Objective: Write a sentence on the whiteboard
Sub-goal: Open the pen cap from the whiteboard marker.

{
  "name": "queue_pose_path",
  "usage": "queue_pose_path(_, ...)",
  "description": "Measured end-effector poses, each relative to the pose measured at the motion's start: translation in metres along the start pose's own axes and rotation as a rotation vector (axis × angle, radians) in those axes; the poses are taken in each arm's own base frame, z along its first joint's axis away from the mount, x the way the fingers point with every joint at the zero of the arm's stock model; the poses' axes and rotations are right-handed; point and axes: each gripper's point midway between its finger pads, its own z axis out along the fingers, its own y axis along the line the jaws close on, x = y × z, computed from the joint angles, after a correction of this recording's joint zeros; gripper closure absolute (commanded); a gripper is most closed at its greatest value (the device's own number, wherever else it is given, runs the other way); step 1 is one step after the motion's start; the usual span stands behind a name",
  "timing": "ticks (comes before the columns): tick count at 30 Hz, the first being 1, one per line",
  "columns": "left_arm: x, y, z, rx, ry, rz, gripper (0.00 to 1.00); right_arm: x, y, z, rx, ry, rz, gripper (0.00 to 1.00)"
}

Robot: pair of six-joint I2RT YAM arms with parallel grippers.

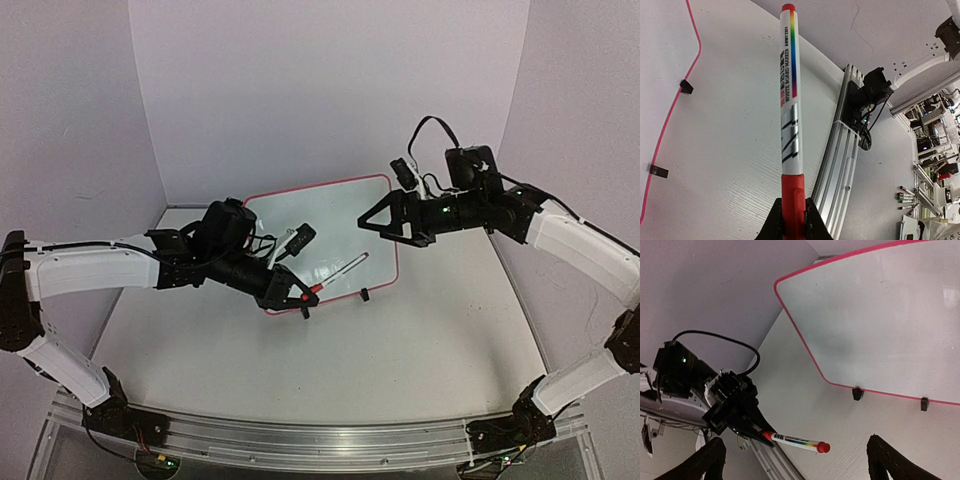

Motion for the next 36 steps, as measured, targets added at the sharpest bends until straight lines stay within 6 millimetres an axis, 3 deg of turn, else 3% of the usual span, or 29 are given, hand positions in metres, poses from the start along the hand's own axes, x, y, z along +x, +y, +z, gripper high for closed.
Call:
queue_pose_path(4,0.006,-0.016,0.001,0.095,0.040,0.026,1.00,0.032,0.001,0.023,-0.115,0.172,0.039,0.13)
queue_pose_path(9,0.008,-0.020,0.002,0.127,0.051,0.025,1.00,0.049,0.009,0.028,-0.215,0.268,0.069,0.31)
queue_pose_path(16,-0.001,-0.022,0.003,0.138,0.017,0.035,1.00,0.057,0.026,0.022,-0.318,0.319,0.077,0.45)
queue_pose_path(26,-0.008,-0.023,0.006,0.149,-0.011,0.044,1.00,0.061,0.026,0.023,-0.331,0.336,0.080,0.64)
queue_pose_path(30,-0.010,-0.024,0.006,0.153,-0.022,0.049,1.00,0.065,0.026,0.027,-0.333,0.351,0.082,0.80)
queue_pose_path(33,-0.013,-0.026,0.006,0.159,-0.033,0.055,1.00,0.066,0.026,0.029,-0.330,0.352,0.075,1.00)
queue_pose_path(36,-0.013,-0.027,0.006,0.162,-0.034,0.059,1.00,0.067,0.025,0.029,-0.330,0.354,0.081,1.00)
